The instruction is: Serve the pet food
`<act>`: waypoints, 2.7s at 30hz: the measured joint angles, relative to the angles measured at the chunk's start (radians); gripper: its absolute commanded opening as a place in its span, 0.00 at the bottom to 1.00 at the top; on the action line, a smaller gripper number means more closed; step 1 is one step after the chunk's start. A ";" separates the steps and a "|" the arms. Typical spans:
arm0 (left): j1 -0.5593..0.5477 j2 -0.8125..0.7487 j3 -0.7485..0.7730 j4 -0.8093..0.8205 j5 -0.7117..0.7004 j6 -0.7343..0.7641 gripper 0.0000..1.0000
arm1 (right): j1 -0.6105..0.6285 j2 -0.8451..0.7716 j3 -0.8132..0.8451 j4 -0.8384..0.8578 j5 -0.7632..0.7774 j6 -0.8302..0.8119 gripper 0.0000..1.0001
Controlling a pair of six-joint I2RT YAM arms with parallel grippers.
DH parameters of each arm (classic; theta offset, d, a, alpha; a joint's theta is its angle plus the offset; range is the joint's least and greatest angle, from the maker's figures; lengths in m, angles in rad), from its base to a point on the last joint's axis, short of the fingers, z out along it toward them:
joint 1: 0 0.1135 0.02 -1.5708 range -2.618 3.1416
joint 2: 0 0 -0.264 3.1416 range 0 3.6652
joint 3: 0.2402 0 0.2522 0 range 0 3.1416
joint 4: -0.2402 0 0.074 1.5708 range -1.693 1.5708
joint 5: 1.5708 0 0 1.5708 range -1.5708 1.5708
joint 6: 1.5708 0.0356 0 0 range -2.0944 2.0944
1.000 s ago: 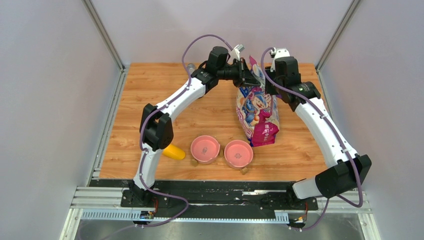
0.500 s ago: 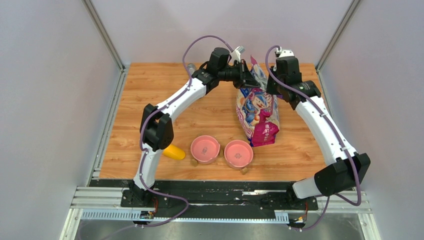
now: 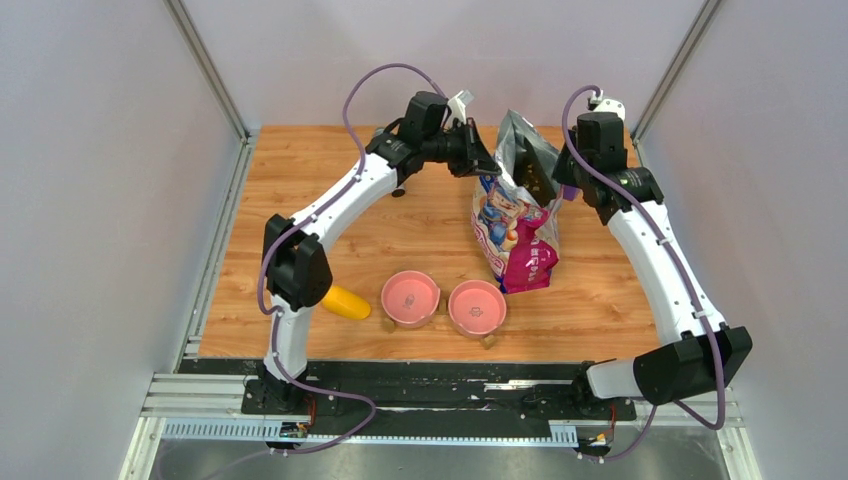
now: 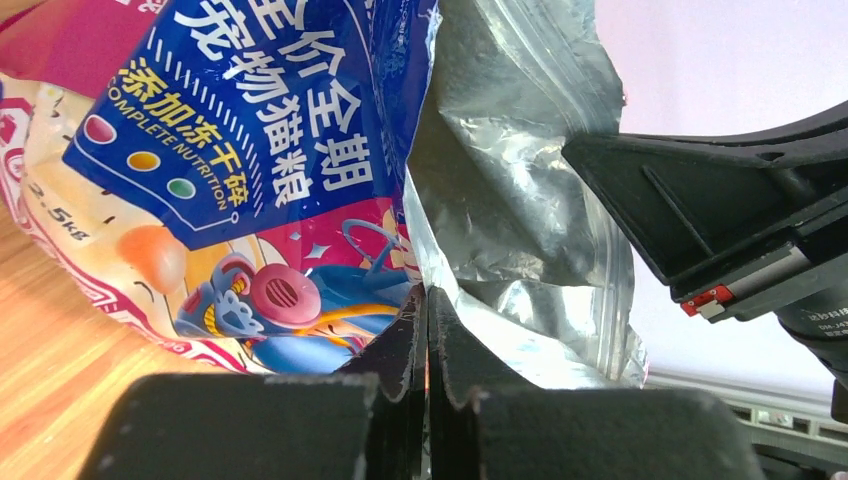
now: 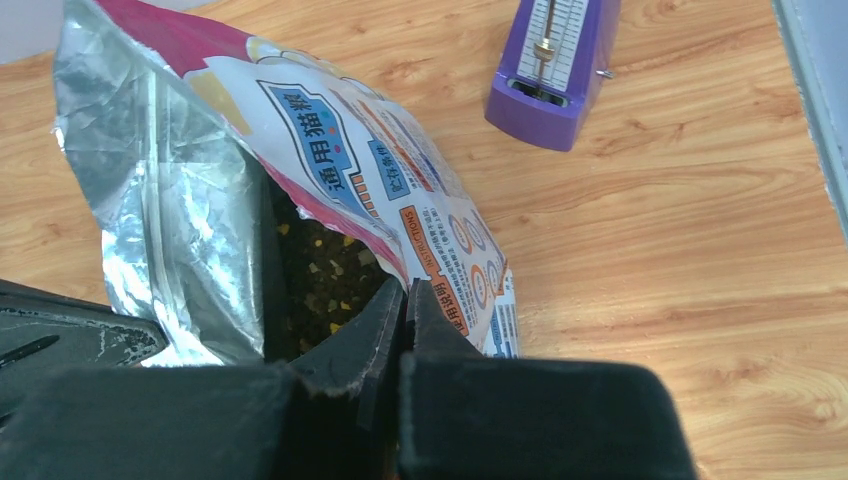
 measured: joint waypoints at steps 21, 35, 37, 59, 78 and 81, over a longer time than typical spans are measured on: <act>0.051 -0.035 0.146 -0.174 -0.063 0.129 0.71 | -0.003 -0.040 -0.066 0.060 -0.128 -0.048 0.00; -0.034 0.063 0.181 -0.130 -0.053 0.162 0.81 | -0.003 -0.050 -0.090 0.077 -0.155 -0.048 0.00; -0.039 0.099 0.196 -0.130 -0.053 0.142 0.77 | -0.003 -0.050 -0.092 0.080 -0.160 -0.051 0.00; -0.027 0.174 0.339 -0.279 -0.125 0.106 0.00 | -0.008 -0.060 -0.116 0.116 -0.115 -0.115 0.00; -0.012 0.126 0.436 -0.555 -0.270 0.301 0.01 | -0.016 0.085 -0.037 -0.002 -0.343 -0.140 0.02; -0.006 0.123 0.436 -0.561 -0.266 0.313 0.08 | -0.016 0.112 -0.002 -0.023 -0.351 -0.148 0.00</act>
